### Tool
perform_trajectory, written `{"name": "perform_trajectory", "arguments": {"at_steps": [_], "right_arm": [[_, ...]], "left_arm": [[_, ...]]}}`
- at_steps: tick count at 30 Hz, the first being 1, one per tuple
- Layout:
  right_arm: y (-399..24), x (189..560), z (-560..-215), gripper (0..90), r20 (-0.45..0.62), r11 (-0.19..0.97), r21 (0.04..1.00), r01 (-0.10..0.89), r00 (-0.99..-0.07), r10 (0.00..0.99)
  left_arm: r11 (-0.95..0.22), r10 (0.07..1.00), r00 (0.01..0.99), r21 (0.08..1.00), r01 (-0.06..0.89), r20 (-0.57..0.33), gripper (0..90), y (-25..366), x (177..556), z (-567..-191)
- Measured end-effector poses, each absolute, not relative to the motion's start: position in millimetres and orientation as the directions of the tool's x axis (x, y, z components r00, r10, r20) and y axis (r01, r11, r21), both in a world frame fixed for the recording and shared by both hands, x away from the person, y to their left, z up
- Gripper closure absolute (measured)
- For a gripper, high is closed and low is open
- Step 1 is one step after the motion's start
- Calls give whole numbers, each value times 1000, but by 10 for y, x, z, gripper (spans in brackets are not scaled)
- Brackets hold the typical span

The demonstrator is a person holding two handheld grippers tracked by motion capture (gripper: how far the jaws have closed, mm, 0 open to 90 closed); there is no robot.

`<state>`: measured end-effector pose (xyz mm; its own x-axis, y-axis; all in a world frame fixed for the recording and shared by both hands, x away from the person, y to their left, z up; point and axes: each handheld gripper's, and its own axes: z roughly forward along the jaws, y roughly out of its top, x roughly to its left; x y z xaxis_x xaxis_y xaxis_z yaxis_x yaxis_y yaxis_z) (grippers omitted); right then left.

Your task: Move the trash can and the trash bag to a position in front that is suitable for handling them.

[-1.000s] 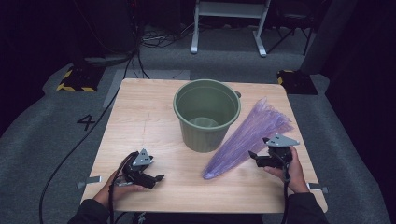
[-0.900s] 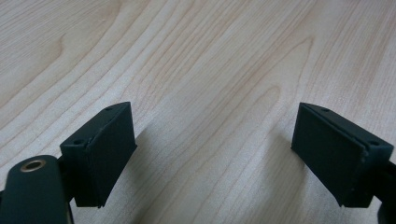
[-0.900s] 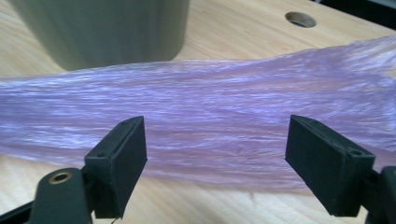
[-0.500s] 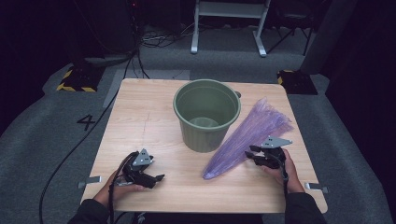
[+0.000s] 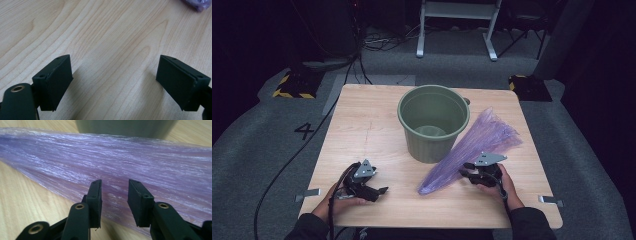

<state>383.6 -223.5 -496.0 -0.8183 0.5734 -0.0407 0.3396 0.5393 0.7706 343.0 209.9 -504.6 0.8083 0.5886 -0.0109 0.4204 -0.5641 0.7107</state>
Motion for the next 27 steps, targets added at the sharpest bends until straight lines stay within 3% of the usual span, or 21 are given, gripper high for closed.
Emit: {"name": "perform_trajectory", "arguments": {"at_steps": [4, 8, 11, 21, 27], "right_arm": [[-2145, 3805, -4960, 614, -45, 550, 767, 330, -828, 559], [-2128, 3778, -4916, 388, -42, 524, 788, 323, -821, 569], [-2154, 3763, -4874, 287, -64, 508, 804, 310, -804, 592], [-2374, 3906, -4766, 226, -86, 463, 812, 355, -713, 696], [-2365, 4036, -4789, 201, -70, 482, 802, 353, -745, 663]], "left_arm": [[-564, 589, 808, 711, 421, -11, 131, 2098, 3430, -5046], [-564, 589, 808, 711, 420, -11, 131, 2099, 3430, -5046], [-564, 589, 808, 711, 420, -11, 130, 2099, 3430, -5046], [-564, 589, 808, 711, 421, -12, 131, 2098, 3431, -5046], [-563, 592, 806, 710, 423, -11, 131, 2093, 3434, -5045]]}}
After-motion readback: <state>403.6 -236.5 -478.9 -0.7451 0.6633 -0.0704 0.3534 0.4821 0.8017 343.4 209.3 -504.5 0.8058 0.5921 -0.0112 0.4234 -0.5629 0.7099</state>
